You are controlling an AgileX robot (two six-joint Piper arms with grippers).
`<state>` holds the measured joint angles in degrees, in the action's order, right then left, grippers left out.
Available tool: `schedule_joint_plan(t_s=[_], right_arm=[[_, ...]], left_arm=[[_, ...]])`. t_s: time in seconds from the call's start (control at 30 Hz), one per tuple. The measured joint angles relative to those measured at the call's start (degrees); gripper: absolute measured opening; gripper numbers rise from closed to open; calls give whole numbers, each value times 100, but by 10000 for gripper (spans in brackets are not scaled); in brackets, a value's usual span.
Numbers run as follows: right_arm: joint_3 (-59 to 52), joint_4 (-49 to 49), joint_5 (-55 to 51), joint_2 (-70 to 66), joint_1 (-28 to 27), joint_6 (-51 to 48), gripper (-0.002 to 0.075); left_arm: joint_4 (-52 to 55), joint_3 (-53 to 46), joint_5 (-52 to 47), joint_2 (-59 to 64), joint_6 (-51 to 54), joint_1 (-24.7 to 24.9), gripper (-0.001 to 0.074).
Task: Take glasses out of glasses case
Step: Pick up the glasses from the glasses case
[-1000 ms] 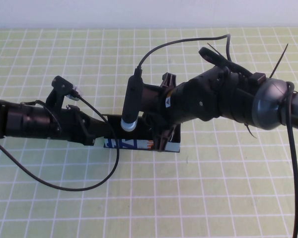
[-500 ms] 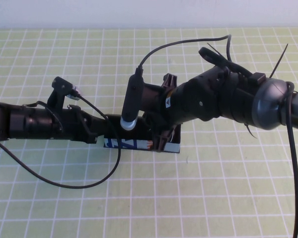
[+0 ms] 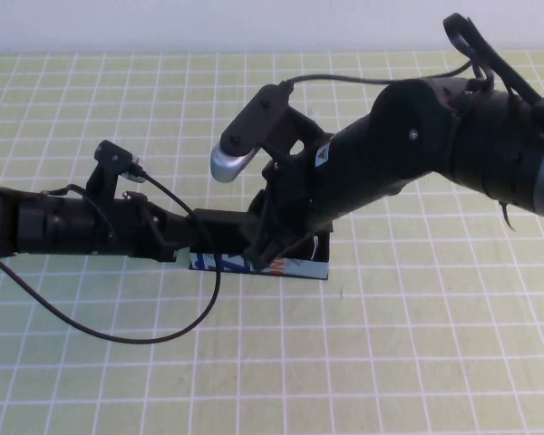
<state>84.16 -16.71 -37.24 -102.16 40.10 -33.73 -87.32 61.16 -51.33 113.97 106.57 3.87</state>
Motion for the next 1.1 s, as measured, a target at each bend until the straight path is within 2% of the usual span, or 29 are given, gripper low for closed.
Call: schedule_joint_plan(t_s=[0.07, 0.13, 0.47, 0.77, 1.1], right_arm=[[0, -120, -276, -92, 0, 256, 31], [0, -21, -348, -239, 0, 608, 6], [0, 1571, 275, -827, 0, 2407, -15], [262, 1724, 1092, -938, -193, 2693, -16], [1453, 1671, 565, -1750, -471, 2715, -16]], left_arm=[[0, 0, 0, 0, -25, 0, -4], [0, 0, 0, 0, -33, 0, -4], [0, 0, 0, 0, -75, 0, -4], [54, 0, -63, 10, -115, 0, -4], [90, 0, -119, 34, -133, 0, -4]])
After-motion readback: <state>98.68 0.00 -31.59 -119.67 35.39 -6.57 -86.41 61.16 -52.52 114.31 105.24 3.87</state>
